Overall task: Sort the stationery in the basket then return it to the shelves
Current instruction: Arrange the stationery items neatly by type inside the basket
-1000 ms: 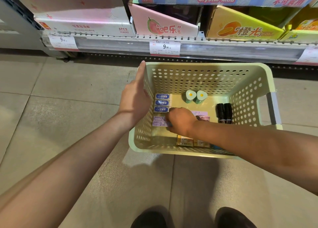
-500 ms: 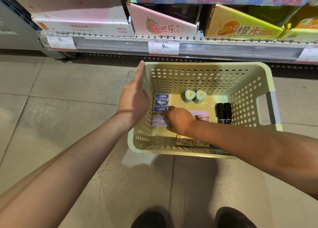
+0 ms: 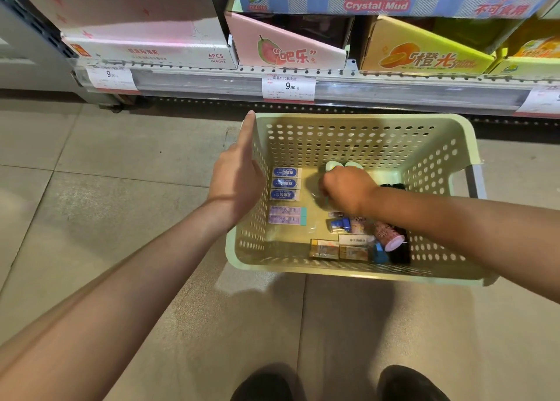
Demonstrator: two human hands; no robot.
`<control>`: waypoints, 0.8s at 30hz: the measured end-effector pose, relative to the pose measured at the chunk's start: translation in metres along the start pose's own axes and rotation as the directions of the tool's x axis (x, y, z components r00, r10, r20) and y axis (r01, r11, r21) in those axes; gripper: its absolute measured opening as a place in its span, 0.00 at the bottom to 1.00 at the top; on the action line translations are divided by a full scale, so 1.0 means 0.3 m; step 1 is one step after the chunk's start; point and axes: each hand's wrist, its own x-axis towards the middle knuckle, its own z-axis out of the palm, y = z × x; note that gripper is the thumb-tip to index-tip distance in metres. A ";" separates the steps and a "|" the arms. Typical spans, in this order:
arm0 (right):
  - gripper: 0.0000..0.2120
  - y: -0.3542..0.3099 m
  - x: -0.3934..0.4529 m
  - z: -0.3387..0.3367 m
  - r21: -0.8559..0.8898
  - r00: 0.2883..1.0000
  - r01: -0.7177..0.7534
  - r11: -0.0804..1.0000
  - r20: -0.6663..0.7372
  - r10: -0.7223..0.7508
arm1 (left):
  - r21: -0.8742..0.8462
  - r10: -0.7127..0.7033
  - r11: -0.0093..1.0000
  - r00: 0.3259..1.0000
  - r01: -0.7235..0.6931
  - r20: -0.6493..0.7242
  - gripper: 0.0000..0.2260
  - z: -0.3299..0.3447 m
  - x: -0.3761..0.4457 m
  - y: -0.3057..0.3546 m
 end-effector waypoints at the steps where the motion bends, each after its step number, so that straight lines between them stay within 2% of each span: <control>1: 0.07 0.012 -0.008 -0.008 -0.057 1.000 0.003 0.998 0.021 -0.002 | -0.001 -0.004 1.000 1.000 0.004 0.004 0.33 -0.001 0.001 0.001; 6: 0.09 0.032 -0.042 0.006 -0.215 0.994 0.018 0.977 0.111 0.006 | 0.008 -0.013 1.000 1.000 0.013 0.012 0.34 -0.003 -0.003 0.009; 12: 0.08 0.022 -0.035 0.040 -0.288 0.994 -0.008 0.957 0.106 0.041 | 0.020 -0.014 1.000 1.000 0.014 0.017 0.33 -0.008 -0.004 0.017; 19: 0.09 0.006 -0.033 0.053 -0.327 0.993 0.004 0.945 0.111 0.035 | 0.004 -0.030 1.000 0.999 0.030 0.027 0.34 -0.012 -0.004 0.019; 24: 0.08 0.007 -0.028 0.068 -0.279 0.996 0.002 0.960 0.087 0.024 | -0.005 -0.026 1.000 0.999 0.026 0.022 0.34 -0.009 -0.006 0.017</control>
